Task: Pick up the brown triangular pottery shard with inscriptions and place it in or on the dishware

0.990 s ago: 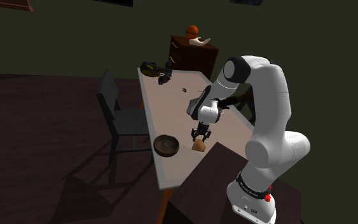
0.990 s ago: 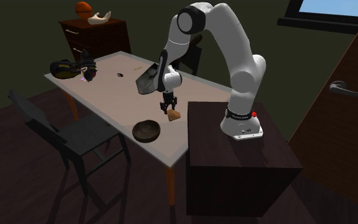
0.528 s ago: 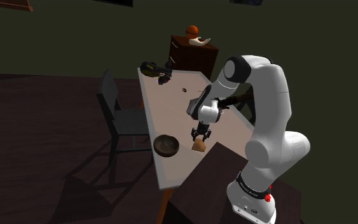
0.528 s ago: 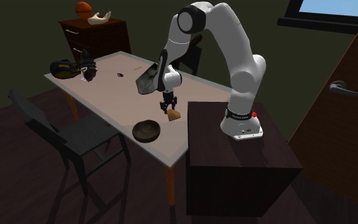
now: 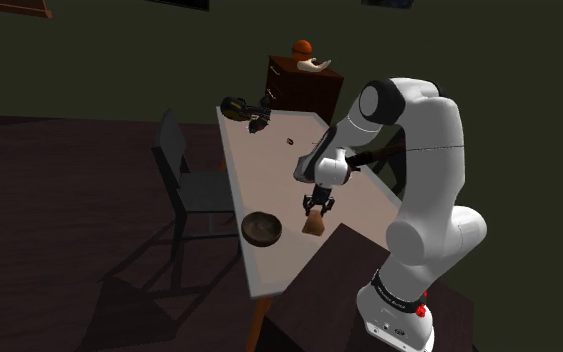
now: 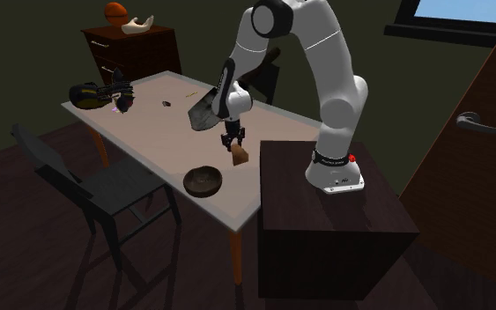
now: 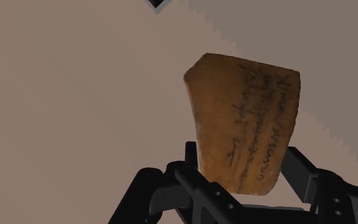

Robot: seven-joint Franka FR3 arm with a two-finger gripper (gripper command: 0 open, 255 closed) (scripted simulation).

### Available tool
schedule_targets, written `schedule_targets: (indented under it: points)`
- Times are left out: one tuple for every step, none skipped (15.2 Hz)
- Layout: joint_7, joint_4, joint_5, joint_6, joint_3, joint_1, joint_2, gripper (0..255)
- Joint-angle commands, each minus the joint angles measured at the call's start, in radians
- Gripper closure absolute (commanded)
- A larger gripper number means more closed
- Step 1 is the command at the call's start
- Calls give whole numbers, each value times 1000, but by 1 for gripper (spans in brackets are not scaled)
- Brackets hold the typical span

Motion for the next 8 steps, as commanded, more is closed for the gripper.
schedule_targets:
  points:
    - [8, -13, -8, -16, -9, 8, -29, 255]
    - [12, -18, -13, -25, -14, 12, -43, 255]
    - [17, -23, -18, -35, -19, 16, -57, 255]
    - [21, -28, -23, -44, -24, 19, -72, 255]
    - [26, -33, -28, -54, -29, 23, -86, 255]
    - [31, -38, -34, -63, -34, 27, -100, 255]
    - [36, -42, -40, -73, -39, 31, -115, 255]
    - [41, -46, -46, -83, -44, 34, -129, 255]
